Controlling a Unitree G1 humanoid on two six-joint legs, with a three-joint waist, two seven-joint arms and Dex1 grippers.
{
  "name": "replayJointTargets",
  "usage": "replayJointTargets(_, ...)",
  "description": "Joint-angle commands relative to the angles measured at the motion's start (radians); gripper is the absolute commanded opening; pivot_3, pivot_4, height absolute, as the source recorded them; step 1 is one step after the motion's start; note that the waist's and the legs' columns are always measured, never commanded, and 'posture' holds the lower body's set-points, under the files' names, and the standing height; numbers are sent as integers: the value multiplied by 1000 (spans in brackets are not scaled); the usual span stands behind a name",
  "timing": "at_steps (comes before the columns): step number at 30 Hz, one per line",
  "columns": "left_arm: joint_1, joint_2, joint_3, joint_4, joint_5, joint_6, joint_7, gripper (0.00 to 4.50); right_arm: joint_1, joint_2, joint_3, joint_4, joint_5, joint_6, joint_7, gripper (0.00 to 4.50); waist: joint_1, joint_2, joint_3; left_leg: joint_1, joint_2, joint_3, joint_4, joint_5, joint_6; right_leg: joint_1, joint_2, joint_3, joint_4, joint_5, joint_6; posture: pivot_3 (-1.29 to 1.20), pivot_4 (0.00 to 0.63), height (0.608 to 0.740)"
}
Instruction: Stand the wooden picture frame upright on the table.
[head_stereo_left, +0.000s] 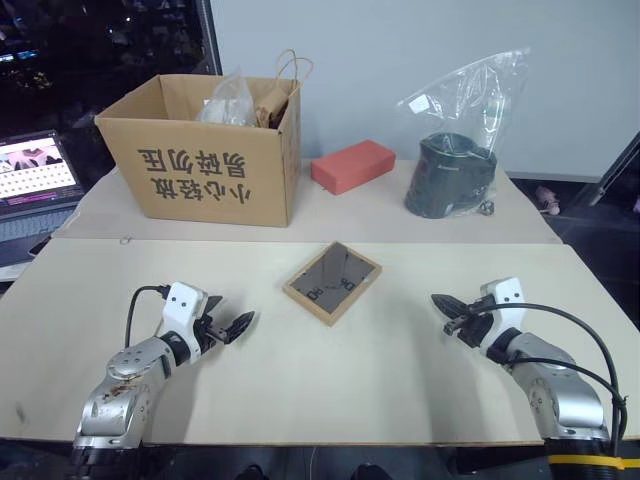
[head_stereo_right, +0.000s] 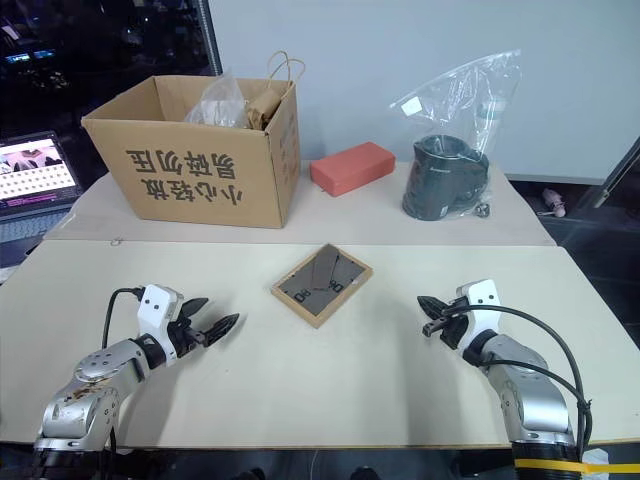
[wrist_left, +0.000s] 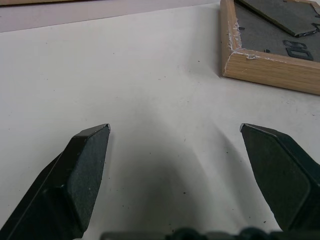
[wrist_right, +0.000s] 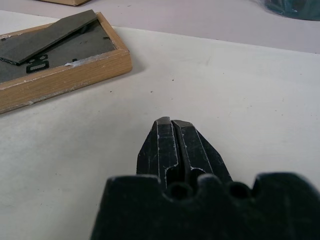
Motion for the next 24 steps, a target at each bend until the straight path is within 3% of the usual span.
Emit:
replayJointTargets(1,-26,61,51,-48,-111,77,-101,4500,-21,-85,22,-79,15,11,94,58,0,0,0,0,0,0,0,0,0,0,0,0,0,0,0,0,150,716)
replayJointTargets(2,-48,111,57,-45,-136,96,-168,4500,-36,-137,51,-121,25,44,159,58,0,0,1,0,0,0,0,0,0,0,0,0,0,0,0,0,150,716)
replayJointTargets(6,-106,203,37,2,-169,122,-288,3531,-50,-246,121,-204,61,128,270,0,-1,0,2,0,0,0,0,0,0,-1,0,0,1,0,0,0,150,716)
replayJointTargets(8,-129,218,11,31,-154,114,-321,2621,-42,-259,137,-242,66,164,273,0,-1,0,0,2,0,0,0,0,0,2,0,0,0,-1,1,0,150,716)
replayJointTargets(12,-185,212,-41,98,-109,83,-348,1348,-30,-259,161,-256,54,187,262,0,1,-1,1,0,0,0,0,-1,1,0,0,0,-2,-1,1,0,150,716)
replayJointTargets(15,-310,144,-138,242,17,13,-273,130,-63,-229,201,-162,-26,153,196,0,8,-1,1,-1,-1,-1,1,0,1,0,0,-1,-1,-1,1,0,150,716)
replayJointTargets(20,-527,-72,-229,539,170,-119,-107,41,-219,-96,244,65,-132,126,42,0,7,-1,1,-3,-2,-2,6,0,1,2,0,0,-1,2,4,0,150,716)
replayJointTargets(24,-650,-181,-257,776,251,-228,-41,41,-322,-26,290,204,-197,104,7,0,4,-1,1,-4,-2,-2,5,0,2,1,0,-1,-1,5,-2,0,150,716)
